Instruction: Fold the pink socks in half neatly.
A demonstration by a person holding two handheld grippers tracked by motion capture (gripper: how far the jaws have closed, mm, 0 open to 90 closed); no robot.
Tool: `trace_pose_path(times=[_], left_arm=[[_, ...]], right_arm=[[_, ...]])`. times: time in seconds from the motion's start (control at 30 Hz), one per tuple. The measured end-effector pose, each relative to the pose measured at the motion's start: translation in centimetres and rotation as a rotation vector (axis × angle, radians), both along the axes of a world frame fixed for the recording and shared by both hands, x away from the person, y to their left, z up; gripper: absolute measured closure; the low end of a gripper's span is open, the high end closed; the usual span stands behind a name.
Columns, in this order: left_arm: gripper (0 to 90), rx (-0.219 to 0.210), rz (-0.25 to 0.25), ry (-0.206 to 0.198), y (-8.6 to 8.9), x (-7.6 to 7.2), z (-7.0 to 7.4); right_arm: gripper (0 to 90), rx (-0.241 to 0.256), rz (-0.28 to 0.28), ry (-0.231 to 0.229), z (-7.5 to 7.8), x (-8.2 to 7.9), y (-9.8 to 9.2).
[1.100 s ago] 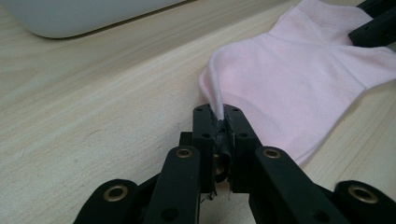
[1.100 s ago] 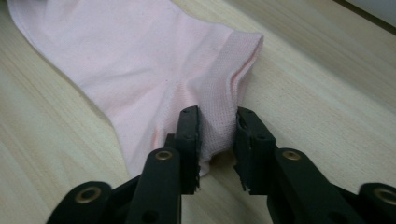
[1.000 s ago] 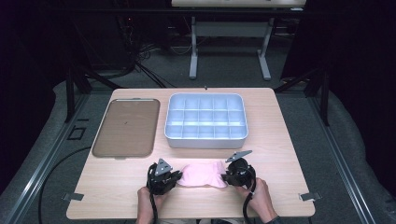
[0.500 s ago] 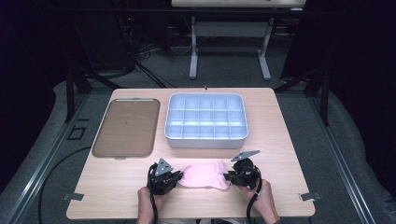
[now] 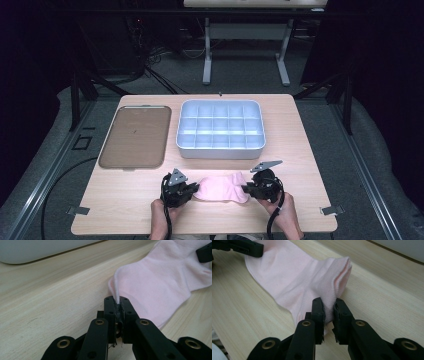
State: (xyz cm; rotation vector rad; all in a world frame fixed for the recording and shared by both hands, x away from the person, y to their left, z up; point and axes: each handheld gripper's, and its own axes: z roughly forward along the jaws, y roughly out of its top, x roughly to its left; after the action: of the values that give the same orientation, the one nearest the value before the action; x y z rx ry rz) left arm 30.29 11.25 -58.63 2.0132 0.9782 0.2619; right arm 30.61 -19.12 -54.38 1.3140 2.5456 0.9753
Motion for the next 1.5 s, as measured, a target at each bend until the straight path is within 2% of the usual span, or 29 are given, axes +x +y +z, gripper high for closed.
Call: trace_pose_path(times=[0.13,0.27,0.37,0.43,0.57,0.7,1.0,1.1,1.5], left_arm=[[85.3,-0.017,-0.001,0.015,0.0,0.1,-0.1],[85.3,-0.004,-0.006,0.015,-0.1,0.1,-0.1],[85.2,0.001,-0.006,0.009,-0.1,0.1,-0.2],[85.2,0.003,-0.007,0.005,-0.1,0.0,-0.2],[85.2,-0.012,0.001,0.014,-0.1,0.0,-0.2],[85.2,-0.002,-0.003,0.01,-0.1,0.1,-0.2],[85.2,0.001,-0.003,0.01,-0.1,0.0,-0.2],[85.2,-0.001,-0.002,0.011,-0.1,0.1,-0.2],[85.0,-0.006,-0.001,0.016,-0.2,0.1,-0.3]], right_arm=[[79.9,0.031,0.007,-0.001,0.5,-0.2,-0.3],[79.6,0.025,0.018,-0.008,1.1,-0.4,-0.1],[79.2,-0.022,0.02,-0.003,1.4,-0.4,0.6],[79.1,-0.091,0.011,-0.013,1.3,-0.4,1.1],[79.1,-0.072,0.036,-0.006,1.5,-0.3,1.7],[79.1,-0.03,0.056,-0.011,1.9,-0.3,1.8],[79.1,-0.012,0.099,-0.012,2.3,-0.2,3.1],[79.1,0.01,0.11,-0.016,2.3,-0.1,3.6],[78.9,0.038,0.162,0.006,2.2,0.5,5.8]])
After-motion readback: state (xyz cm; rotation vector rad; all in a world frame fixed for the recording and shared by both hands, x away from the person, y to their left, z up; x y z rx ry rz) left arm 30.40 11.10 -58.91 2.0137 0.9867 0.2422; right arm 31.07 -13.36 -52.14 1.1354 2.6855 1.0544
